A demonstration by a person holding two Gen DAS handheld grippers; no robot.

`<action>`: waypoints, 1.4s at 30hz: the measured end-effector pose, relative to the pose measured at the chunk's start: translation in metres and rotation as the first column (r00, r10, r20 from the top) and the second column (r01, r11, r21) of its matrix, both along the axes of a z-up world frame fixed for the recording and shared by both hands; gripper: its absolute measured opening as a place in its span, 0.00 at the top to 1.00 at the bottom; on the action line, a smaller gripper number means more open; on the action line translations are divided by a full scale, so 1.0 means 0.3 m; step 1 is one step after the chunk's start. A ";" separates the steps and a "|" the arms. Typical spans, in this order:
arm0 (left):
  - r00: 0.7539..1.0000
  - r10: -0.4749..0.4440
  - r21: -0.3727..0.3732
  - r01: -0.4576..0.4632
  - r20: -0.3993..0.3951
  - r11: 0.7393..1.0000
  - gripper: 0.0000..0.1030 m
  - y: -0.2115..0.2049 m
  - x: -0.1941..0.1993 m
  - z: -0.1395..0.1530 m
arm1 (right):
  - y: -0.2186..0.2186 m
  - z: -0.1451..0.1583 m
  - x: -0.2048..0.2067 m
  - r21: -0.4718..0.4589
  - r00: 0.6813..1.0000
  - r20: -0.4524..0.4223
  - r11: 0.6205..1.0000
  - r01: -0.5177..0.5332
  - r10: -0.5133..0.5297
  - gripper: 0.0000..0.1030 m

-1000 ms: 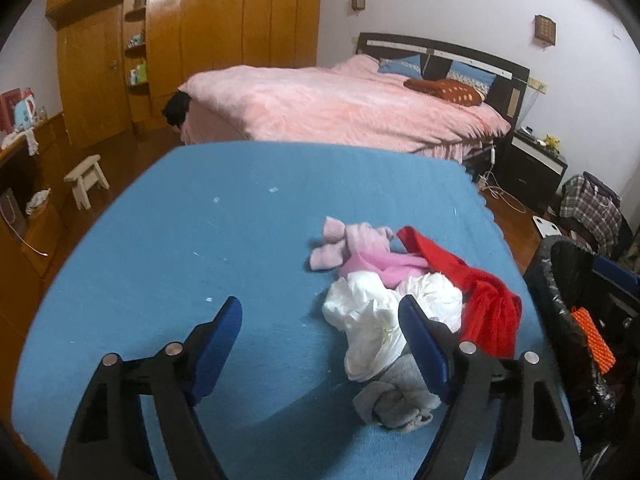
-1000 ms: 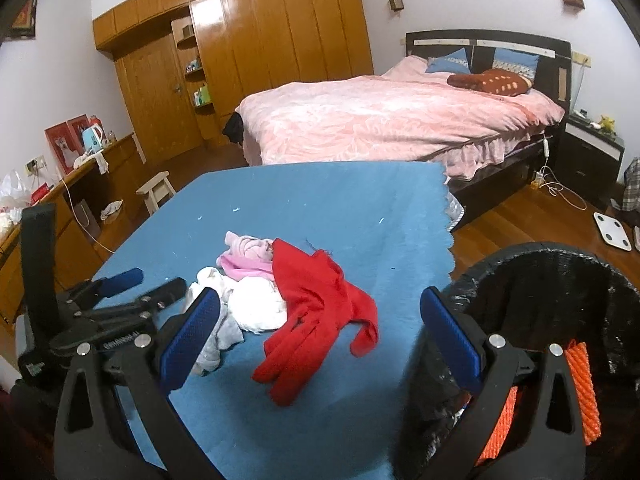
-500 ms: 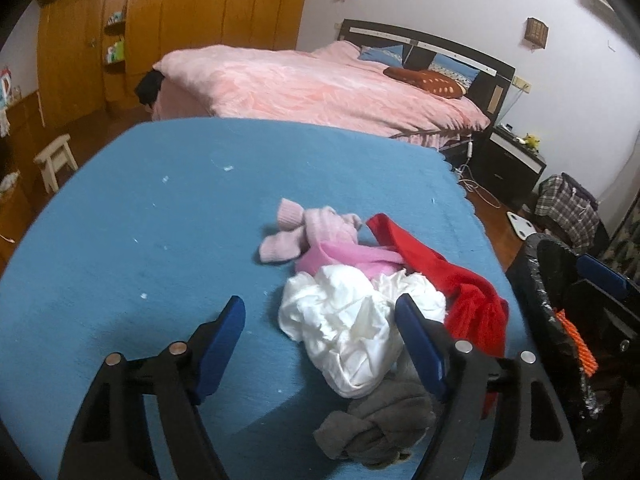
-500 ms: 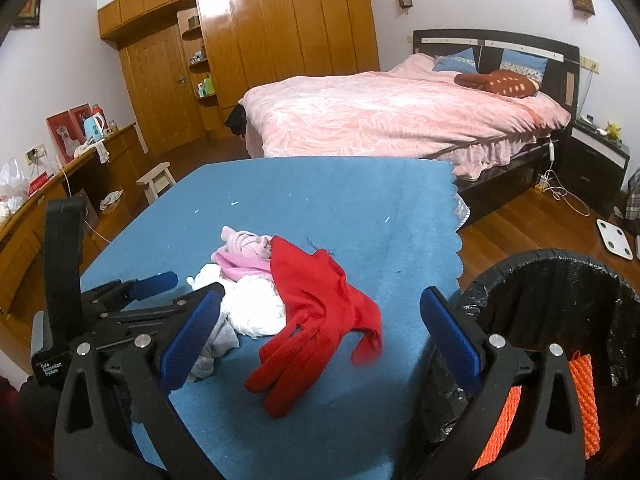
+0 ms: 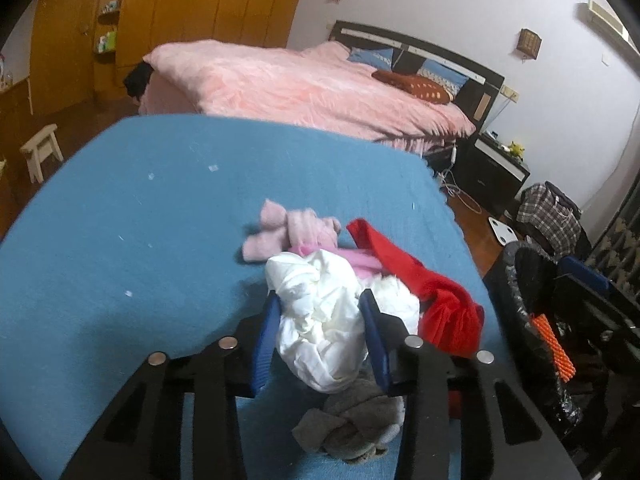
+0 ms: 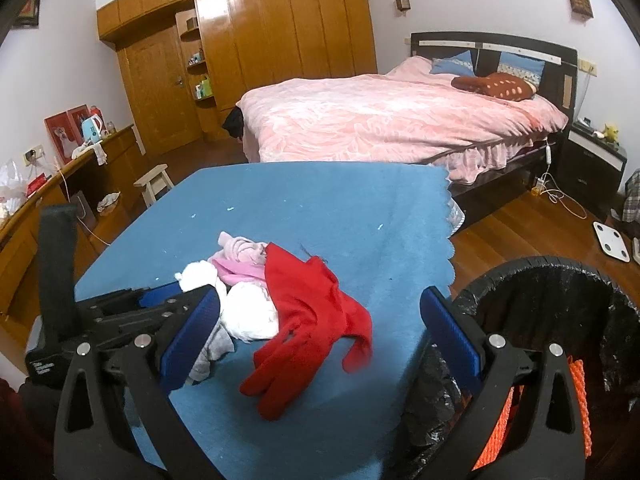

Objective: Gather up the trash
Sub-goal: 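Lift the white bag with the left gripper while the right gripper grasps the white crumpled ball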

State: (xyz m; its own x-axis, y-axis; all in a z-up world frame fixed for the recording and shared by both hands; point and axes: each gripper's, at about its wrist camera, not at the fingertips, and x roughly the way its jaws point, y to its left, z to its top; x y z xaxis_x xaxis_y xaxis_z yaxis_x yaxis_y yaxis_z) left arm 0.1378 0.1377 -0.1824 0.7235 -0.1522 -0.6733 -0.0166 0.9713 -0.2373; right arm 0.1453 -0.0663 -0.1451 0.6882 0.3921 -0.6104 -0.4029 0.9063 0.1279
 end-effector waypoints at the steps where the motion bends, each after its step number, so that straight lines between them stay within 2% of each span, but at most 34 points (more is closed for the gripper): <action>1: 1.000 0.008 0.009 -0.008 0.015 1.000 0.61 0.006 -0.012 0.018 | 0.003 -0.001 -0.001 0.000 1.000 0.002 1.000 -0.001 0.001 0.05; 5: 0.998 0.033 0.041 -0.034 0.046 0.999 0.61 0.028 -0.041 0.057 | 0.034 -0.012 0.007 0.004 1.000 -0.001 1.000 -0.012 0.012 0.05; 10: 0.995 0.092 0.084 -0.096 0.046 0.992 0.61 0.089 -0.062 0.057 | 0.098 -0.043 0.021 0.002 0.999 -0.022 0.999 -0.043 0.043 0.07; 11: 0.994 0.099 0.090 -0.103 0.045 0.991 0.61 0.099 -0.065 0.055 | 0.114 -0.052 0.027 0.005 0.998 -0.031 0.999 -0.051 0.051 0.13; 12: 0.993 0.107 0.097 -0.111 0.044 0.989 0.61 0.109 -0.065 0.053 | 0.124 -0.058 0.031 0.008 0.998 -0.039 0.998 -0.058 0.058 0.23; 20: 0.990 0.138 0.136 -0.143 0.042 0.980 0.61 0.166 -0.063 0.034 | 0.227 -0.128 0.069 0.015 0.988 -0.106 0.994 -0.107 0.108 0.42; 35: 0.989 0.144 0.113 -0.147 0.036 0.983 0.61 0.186 -0.055 0.007 | 0.263 -0.251 0.115 -0.006 0.969 -0.230 0.995 -0.097 0.093 0.44; 38: 0.989 0.144 0.113 -0.148 0.037 0.983 0.61 0.185 -0.056 0.008 | 0.272 -0.246 0.114 0.008 0.963 -0.236 0.991 -0.130 0.128 0.59; 42: 0.989 0.144 0.116 -0.148 0.044 0.982 0.61 0.179 -0.061 0.018 | 0.267 -0.221 0.100 0.021 0.963 -0.231 0.990 -0.140 0.141 0.63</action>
